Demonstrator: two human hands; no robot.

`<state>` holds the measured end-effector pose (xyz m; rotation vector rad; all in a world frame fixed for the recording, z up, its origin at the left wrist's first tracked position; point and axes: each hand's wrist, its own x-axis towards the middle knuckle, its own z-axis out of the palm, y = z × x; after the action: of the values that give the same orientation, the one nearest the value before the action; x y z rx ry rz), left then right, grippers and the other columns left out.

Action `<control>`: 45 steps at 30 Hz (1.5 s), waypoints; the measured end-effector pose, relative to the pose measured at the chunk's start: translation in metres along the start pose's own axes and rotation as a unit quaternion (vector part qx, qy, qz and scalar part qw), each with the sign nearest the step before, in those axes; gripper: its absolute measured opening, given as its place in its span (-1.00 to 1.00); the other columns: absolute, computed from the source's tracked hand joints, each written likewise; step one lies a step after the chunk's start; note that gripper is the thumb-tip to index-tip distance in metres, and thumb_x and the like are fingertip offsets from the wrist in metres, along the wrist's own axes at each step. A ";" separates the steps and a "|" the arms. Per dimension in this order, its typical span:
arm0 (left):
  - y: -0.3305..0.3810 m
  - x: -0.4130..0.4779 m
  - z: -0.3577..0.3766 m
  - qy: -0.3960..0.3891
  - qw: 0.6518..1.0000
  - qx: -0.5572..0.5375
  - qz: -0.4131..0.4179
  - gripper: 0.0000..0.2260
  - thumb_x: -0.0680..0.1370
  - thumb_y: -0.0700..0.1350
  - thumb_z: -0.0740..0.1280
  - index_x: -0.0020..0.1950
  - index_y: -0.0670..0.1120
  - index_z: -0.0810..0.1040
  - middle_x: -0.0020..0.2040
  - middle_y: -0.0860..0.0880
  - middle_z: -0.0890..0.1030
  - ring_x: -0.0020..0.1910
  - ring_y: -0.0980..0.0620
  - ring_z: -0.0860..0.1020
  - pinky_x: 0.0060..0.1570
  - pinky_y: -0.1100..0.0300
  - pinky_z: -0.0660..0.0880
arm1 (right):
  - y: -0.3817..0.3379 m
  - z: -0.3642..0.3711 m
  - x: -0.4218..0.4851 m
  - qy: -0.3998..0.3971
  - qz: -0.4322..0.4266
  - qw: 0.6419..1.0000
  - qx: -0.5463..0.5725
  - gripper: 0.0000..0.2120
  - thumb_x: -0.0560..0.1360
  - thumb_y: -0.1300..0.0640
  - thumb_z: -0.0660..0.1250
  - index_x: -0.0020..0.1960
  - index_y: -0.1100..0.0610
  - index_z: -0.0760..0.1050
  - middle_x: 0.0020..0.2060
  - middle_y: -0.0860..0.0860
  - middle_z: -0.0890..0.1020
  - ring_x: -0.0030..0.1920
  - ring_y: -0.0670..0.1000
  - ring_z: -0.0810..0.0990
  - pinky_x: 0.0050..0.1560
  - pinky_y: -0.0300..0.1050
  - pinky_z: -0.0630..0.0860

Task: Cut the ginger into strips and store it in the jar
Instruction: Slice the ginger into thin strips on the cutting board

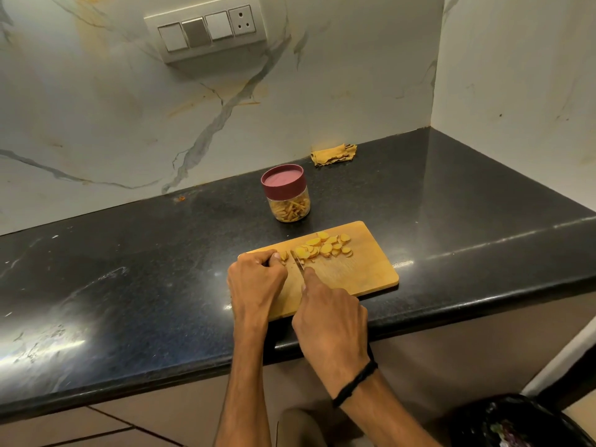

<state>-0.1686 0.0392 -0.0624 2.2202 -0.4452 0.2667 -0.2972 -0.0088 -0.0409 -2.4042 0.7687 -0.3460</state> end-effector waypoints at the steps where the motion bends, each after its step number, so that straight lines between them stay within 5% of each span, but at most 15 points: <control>1: -0.001 0.000 0.000 0.001 1.000 -0.003 0.000 -0.87 0.56 -0.11 0.40 -0.01 -0.07 0.75 -0.35 0.16 0.58 -0.35 0.08 0.59 -0.21 0.06 0.62 | -0.001 0.001 0.002 -0.003 -0.005 1.000 0.003 -0.53 0.65 0.03 0.12 0.53 -0.02 0.12 -0.08 0.01 0.55 -0.13 -0.01 0.50 -0.09 -0.10 0.42; 8: 0.000 -0.002 -0.001 0.001 1.000 0.003 0.004 -0.86 0.56 -0.13 0.39 0.02 -0.06 0.75 -0.32 0.17 0.58 -0.31 0.13 0.59 -0.29 0.33 0.49 | -0.004 0.004 0.009 -0.025 -0.002 0.999 -0.020 -0.55 0.66 0.06 0.10 0.53 0.00 0.14 0.02 0.05 0.58 0.05 0.07 0.56 0.02 -0.04 0.45; 17: 0.000 -0.002 0.000 0.010 1.000 0.012 0.004 -0.86 0.56 -0.14 0.38 0.01 -0.06 0.75 -0.28 0.13 0.62 -0.31 0.16 0.56 -0.30 0.42 0.39 | 0.003 -0.001 0.004 -0.016 -0.003 1.000 -0.012 -0.53 0.65 0.05 0.11 0.53 -0.01 0.10 -0.10 -0.01 0.50 -0.10 -0.01 0.51 -0.10 -0.12 0.41; 28: -0.008 0.000 0.001 0.002 0.999 0.031 0.008 -0.78 0.58 -0.08 0.36 0.18 -0.02 0.70 0.06 0.01 0.71 -0.10 0.02 0.64 0.01 0.02 0.61 | 0.003 -0.003 0.011 -0.012 0.009 1.000 -0.013 -0.53 0.65 0.02 0.12 0.54 -0.04 0.12 -0.14 -0.04 0.46 -0.16 -0.05 0.41 -0.16 -0.18 0.35; 36: -0.007 -0.004 -0.002 -0.015 1.000 -0.004 0.011 -0.78 0.56 -0.08 0.41 0.19 -0.06 0.69 0.05 -0.02 0.72 -0.09 0.17 0.59 0.01 0.30 0.52 | -0.003 0.007 0.008 -0.016 -0.011 1.000 0.004 -0.50 0.66 0.02 0.10 0.56 -0.06 0.05 -0.13 -0.04 0.47 -0.17 -0.07 0.43 -0.14 -0.19 0.37; 45: -0.008 -0.004 -0.003 -0.022 1.000 -0.018 0.010 -0.80 0.56 -0.09 0.42 0.16 -0.06 0.70 0.05 -0.02 0.72 -0.07 0.13 0.61 0.08 0.20 0.56 | -0.003 0.011 0.011 0.000 -0.009 1.000 0.011 -0.50 0.66 0.01 0.09 0.56 -0.06 0.05 -0.15 -0.05 0.47 -0.19 -0.08 0.44 -0.18 -0.20 0.35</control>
<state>-0.1692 0.0473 -0.0677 2.1919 -0.4934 0.2187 -0.2826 -0.0087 -0.0470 -2.3923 0.7409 -0.3592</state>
